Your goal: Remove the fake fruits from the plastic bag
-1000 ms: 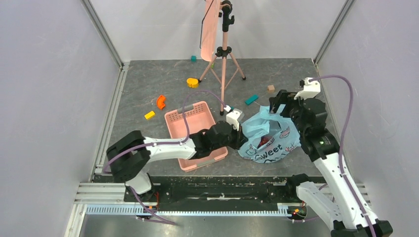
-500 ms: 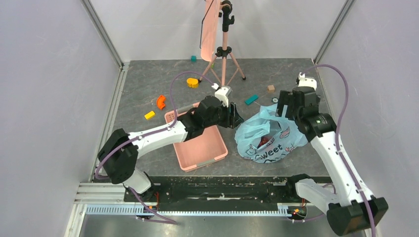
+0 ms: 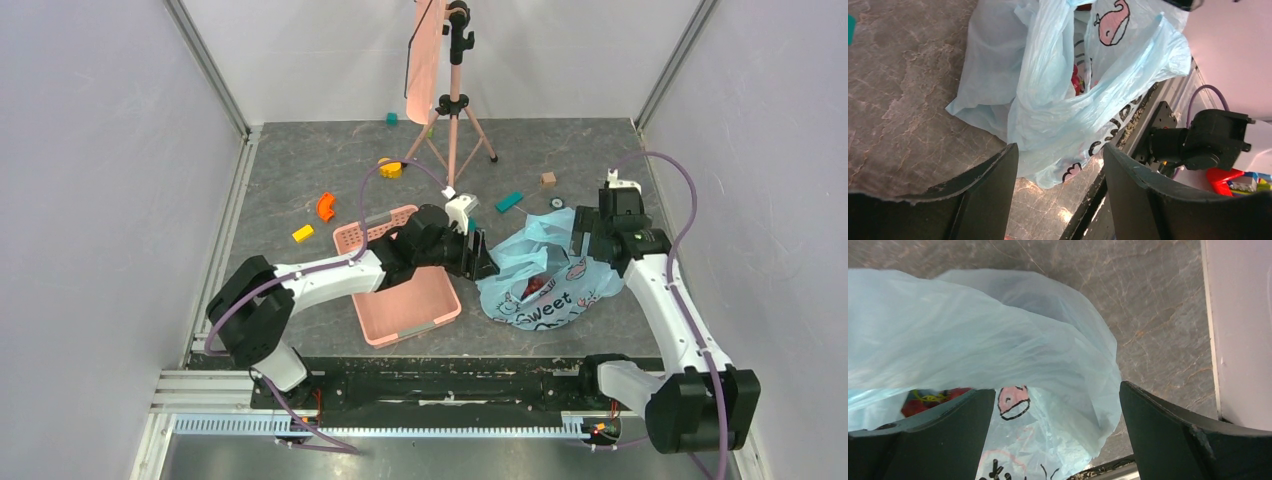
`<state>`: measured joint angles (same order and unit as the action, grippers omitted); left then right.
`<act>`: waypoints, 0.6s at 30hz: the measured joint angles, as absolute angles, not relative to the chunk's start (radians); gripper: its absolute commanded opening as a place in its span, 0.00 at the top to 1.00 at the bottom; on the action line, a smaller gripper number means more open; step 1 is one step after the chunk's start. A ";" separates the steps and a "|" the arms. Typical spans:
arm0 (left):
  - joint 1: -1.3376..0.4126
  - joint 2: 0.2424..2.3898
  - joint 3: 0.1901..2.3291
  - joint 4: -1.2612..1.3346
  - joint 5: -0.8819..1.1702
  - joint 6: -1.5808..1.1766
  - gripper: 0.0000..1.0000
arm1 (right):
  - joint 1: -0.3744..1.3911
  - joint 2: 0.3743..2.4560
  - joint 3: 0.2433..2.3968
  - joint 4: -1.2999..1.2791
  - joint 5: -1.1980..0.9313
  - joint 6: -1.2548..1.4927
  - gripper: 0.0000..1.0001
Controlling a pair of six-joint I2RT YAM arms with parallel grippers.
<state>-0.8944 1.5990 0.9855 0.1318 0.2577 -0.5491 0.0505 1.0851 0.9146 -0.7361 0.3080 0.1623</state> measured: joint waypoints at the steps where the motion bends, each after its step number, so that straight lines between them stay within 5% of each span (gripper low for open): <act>1: -0.894 1.600 0.984 0.138 0.270 -0.549 0.30 | 0.040 1.092 0.903 -0.732 0.303 0.160 0.02; 6: -0.894 1.639 0.985 0.176 0.300 -0.549 0.39 | 0.015 1.124 0.863 -0.698 0.256 0.160 0.04; 7: -0.894 1.661 0.987 0.179 0.302 -0.549 0.53 | 0.015 1.136 0.857 -0.683 0.246 0.161 0.12; 9: -0.894 1.710 0.999 0.178 0.303 -0.553 0.97 | 0.014 1.166 0.838 -0.646 0.225 0.159 0.46; 12: -0.892 1.798 1.046 0.145 0.319 -0.552 0.98 | 0.012 1.204 0.806 -0.602 0.179 0.161 0.89; 13: -0.891 1.813 1.064 0.131 0.323 -0.552 0.98 | 0.010 1.203 0.805 -0.598 0.162 0.158 0.96; 18: -0.882 1.736 1.151 0.019 0.294 -0.535 0.98 | 0.008 1.021 0.878 -0.535 0.013 0.147 1.00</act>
